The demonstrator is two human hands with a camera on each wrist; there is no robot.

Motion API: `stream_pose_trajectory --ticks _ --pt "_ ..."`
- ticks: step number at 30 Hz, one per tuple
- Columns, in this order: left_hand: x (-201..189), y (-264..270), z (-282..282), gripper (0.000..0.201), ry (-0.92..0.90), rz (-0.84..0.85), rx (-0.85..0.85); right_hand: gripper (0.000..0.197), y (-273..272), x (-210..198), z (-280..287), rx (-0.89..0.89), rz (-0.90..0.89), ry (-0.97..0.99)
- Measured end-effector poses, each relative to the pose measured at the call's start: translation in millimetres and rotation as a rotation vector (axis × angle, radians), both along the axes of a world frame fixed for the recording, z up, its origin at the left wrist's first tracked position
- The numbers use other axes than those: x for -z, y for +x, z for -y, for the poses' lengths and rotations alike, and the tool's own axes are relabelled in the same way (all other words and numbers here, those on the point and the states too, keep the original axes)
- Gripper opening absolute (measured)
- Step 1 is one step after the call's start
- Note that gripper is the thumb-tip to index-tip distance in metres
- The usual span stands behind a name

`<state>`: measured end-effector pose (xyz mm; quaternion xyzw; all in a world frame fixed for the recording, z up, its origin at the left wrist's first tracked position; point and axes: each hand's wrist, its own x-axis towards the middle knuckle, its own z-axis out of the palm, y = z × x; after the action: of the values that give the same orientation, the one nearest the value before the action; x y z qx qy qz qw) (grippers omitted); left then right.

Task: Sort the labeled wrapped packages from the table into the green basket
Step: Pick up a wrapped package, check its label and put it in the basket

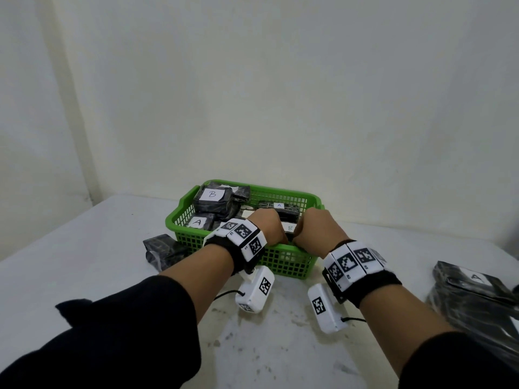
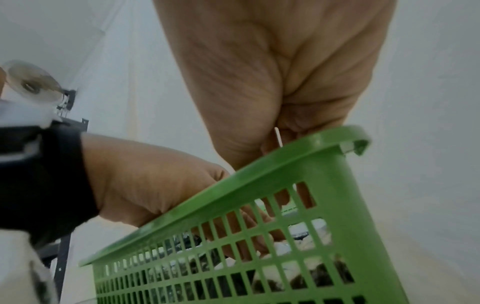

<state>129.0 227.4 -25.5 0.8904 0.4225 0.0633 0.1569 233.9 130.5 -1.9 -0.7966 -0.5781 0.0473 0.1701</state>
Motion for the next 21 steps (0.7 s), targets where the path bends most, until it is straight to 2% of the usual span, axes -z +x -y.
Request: stream_pose_trajectory --ticks 3,6,10,13,16,21 --pt "-4.6 -7.0 7.7 0.021 0.025 0.049 0.022 0.013 7.0 6.5 13.7 -0.019 -0.104 0.165" --pt "-10.4 -23.3 17.1 0.018 0.039 0.187 0.036 0.013 11.3 9.2 29.5 -0.016 -0.206 0.364" --pt "-22.2 -61.7 29.5 0.018 0.09 0.309 0.067 0.015 7.5 6.7 45.2 -0.043 -0.316 0.497" --pt "-32.7 -105.5 37.7 0.014 0.12 0.361 0.065 0.022 -8.2 3.7 52.4 -0.106 -0.392 0.5" --pt "-37.2 -153.7 37.4 0.014 0.154 0.445 0.008 0.031 -33.2 5.2 54.5 -0.186 -0.434 0.422" --pt "-30.0 -221.9 28.0 0.024 0.151 0.501 -0.151 0.04 -82.8 14.3 49.0 -0.299 -0.368 0.28"
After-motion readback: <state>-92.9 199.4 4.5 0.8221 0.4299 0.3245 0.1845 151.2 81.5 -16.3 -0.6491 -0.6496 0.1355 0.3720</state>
